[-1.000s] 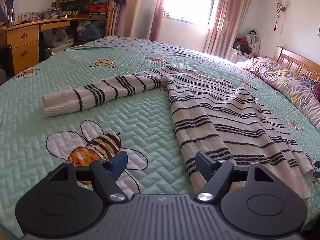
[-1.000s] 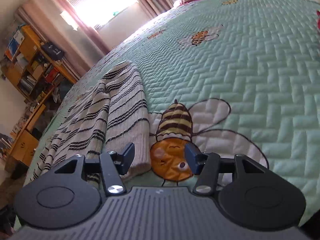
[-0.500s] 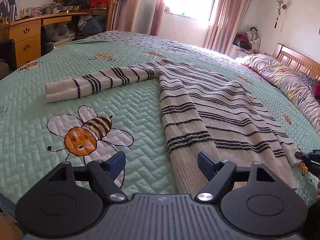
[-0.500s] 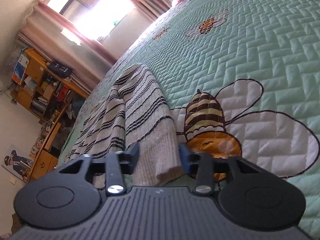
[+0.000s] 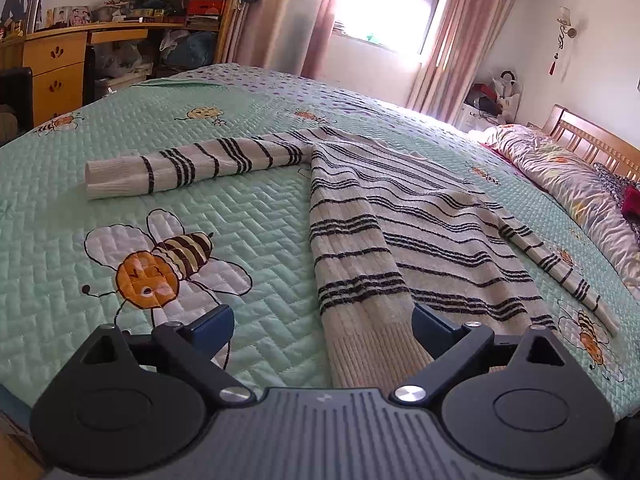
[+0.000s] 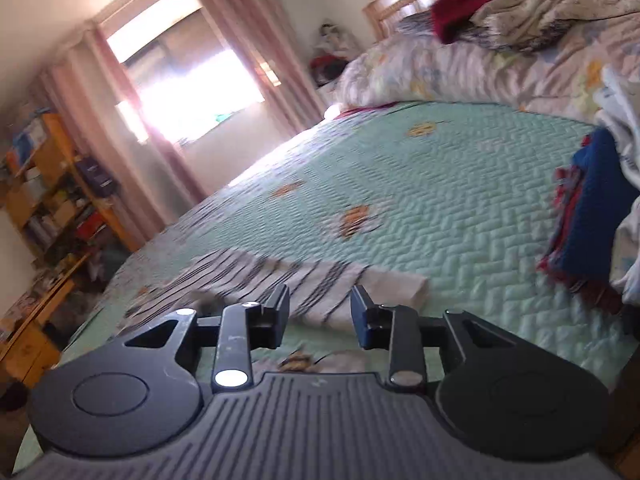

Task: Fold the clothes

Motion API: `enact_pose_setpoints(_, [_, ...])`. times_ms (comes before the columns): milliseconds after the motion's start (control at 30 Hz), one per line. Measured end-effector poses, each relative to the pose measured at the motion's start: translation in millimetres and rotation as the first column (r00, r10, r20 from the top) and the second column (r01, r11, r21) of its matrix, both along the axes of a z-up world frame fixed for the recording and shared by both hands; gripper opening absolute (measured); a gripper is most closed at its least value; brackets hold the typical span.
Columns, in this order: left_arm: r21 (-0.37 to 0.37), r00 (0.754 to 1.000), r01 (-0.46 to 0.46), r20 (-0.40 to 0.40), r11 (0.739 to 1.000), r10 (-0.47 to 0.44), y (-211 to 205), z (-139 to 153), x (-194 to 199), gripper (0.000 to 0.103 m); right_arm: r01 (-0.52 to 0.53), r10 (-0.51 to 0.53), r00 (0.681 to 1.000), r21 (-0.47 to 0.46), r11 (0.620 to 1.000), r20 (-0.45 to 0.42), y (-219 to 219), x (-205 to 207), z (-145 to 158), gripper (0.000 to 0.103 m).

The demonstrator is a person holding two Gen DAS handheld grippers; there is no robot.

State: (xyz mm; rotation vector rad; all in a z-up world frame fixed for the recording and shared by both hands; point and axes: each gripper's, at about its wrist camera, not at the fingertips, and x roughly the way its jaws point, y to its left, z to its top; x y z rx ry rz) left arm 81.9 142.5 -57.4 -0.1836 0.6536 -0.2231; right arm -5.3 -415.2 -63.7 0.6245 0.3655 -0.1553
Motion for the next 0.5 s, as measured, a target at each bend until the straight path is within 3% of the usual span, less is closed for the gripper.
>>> enact_pose_setpoints(67, [0.020,1.000,0.012,-0.010,1.000,-0.012,-5,-1,0,0.097,-0.175,0.176,0.984,0.053,0.983,-0.009,38,4,-13,0.048])
enact_pose_setpoints(133, [0.038,0.999,0.032,-0.006,0.999,-0.032,-8,1,-2,0.097,-0.333,0.336,0.942,0.081,0.939,-0.020,84,13,-24,0.048])
enact_pose_setpoints(267, [0.094,0.999,0.015,0.037,0.996,-0.018,-1,6,-15,0.099,-0.609,0.610,0.792,0.025,0.793,-0.031,186,30,-25,0.048])
enact_pose_setpoints(400, [0.033,0.998,-0.047,0.049,0.998,0.045,25,11,-25,0.100,-0.735,0.739,0.674,0.098,0.671,-0.009,246,44,-31,0.048])
enact_pose_setpoints(500, [-0.026,0.995,-0.089,0.037,0.996,0.090,44,9,-31,0.100,-0.764,0.768,0.640,0.088,0.639,-0.026,284,58,-38,0.048])
